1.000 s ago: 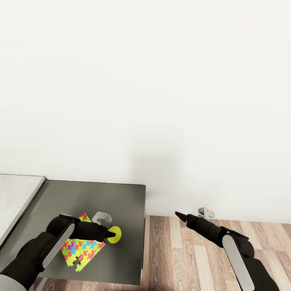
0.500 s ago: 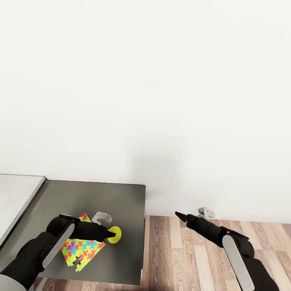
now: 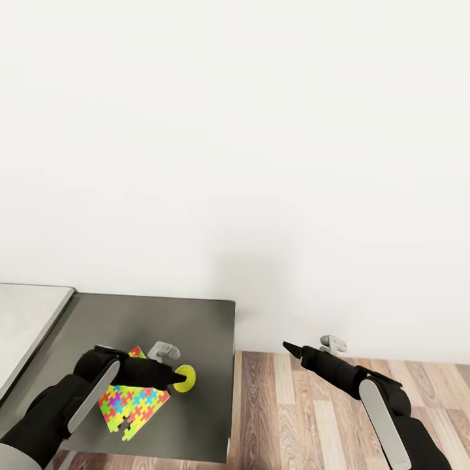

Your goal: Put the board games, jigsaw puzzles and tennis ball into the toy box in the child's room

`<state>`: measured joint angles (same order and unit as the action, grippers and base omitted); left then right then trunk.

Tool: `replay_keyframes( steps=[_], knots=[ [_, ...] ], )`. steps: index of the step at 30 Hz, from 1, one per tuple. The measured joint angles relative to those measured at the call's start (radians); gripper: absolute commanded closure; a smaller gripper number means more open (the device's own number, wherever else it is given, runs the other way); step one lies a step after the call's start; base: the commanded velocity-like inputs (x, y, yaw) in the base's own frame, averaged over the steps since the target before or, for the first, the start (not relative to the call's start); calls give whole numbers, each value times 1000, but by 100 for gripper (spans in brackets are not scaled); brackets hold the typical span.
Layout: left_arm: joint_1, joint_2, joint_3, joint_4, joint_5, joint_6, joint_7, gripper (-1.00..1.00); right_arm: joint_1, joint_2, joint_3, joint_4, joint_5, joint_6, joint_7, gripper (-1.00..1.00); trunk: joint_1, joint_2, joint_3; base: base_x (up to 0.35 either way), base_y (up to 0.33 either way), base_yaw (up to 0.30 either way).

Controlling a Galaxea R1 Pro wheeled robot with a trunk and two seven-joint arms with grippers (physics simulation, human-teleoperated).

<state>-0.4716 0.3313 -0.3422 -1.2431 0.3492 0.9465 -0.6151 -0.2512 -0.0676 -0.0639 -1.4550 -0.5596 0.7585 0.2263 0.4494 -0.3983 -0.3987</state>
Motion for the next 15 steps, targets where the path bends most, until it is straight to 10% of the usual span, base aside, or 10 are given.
replay_keyframes(
  steps=[8,15],
  knots=[
    [23,20,130,-61,10,16,-90,100,10,-2,-1,-38,1,-26,49,-100,0,0,12,0,0,0],
    [76,101,311,-122,9,23,-444,100,19,-6,-16,-78,5,-39,242,-100,0,0,23,0,0,0]
  ],
)
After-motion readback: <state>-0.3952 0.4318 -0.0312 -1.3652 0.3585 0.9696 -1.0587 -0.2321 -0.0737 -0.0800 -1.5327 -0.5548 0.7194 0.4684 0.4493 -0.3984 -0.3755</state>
